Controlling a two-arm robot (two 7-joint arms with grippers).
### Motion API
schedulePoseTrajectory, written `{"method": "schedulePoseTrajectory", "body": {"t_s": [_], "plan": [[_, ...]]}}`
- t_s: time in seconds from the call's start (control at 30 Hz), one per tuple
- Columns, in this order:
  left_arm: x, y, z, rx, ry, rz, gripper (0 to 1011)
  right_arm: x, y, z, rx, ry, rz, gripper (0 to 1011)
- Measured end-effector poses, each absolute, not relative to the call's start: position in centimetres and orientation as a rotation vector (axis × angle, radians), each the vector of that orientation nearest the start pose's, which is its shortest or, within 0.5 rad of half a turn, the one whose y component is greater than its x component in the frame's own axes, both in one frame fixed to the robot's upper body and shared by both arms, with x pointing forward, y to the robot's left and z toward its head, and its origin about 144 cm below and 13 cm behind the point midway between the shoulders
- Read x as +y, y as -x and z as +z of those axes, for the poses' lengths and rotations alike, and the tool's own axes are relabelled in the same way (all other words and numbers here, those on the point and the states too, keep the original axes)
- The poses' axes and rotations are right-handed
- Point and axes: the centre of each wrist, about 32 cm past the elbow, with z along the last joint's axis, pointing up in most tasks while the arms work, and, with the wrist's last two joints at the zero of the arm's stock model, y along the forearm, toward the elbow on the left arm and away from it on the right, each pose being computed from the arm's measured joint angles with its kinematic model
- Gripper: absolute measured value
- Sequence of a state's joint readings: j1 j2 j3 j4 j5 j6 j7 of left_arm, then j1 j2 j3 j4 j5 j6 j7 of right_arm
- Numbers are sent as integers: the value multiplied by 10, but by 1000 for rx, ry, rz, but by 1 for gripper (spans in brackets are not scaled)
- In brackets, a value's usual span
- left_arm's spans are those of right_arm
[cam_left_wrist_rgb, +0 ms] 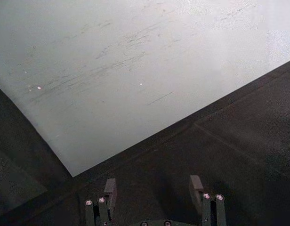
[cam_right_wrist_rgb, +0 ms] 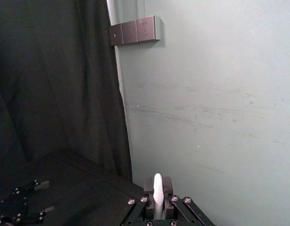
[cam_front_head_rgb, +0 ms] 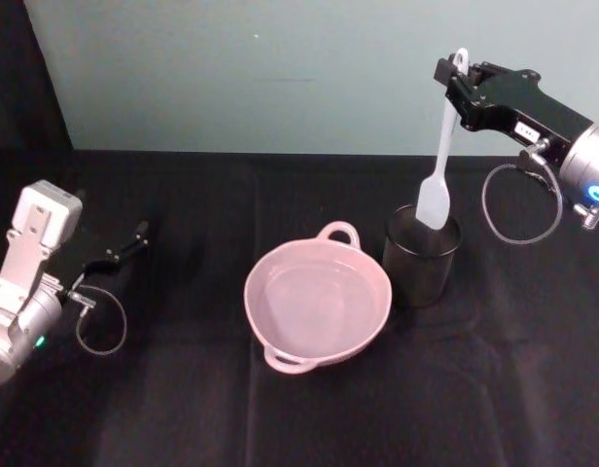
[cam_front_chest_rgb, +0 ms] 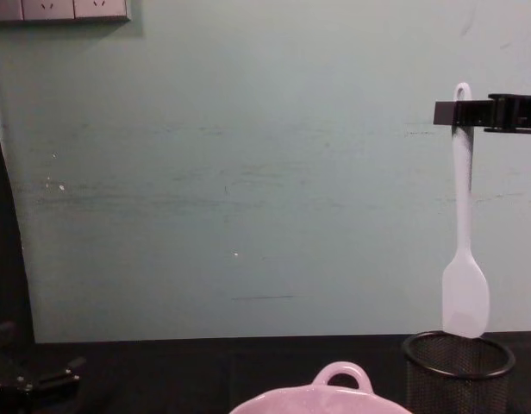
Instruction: Use the one hand to pick up the spoon and stir the clear water in the bowl.
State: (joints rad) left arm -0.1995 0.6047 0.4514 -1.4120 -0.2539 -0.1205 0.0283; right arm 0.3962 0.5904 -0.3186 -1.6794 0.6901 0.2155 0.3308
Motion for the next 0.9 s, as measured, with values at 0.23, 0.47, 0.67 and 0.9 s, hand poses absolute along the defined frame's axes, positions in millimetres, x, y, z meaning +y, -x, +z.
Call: {"method": "schedulePoseTrajectory", "body": {"t_s": [0.23,0.47,0.67,0.9], "plan": [[310,-489,1140,-285,-304,1248,1011,-289,-525,1304,-54,-57,-900,117],[310,-489,1140,-285,-304,1248,1011,-276,-526,1304,-57,-61,-865,117],[310,-489,1140,-285,-304,1248,1011,-245,-530,1303,-70,-74,-797,117],[310,-489,1140,-285,-304,1248,1011,-205,-542,1291,-75,-77,-704,117]]}}
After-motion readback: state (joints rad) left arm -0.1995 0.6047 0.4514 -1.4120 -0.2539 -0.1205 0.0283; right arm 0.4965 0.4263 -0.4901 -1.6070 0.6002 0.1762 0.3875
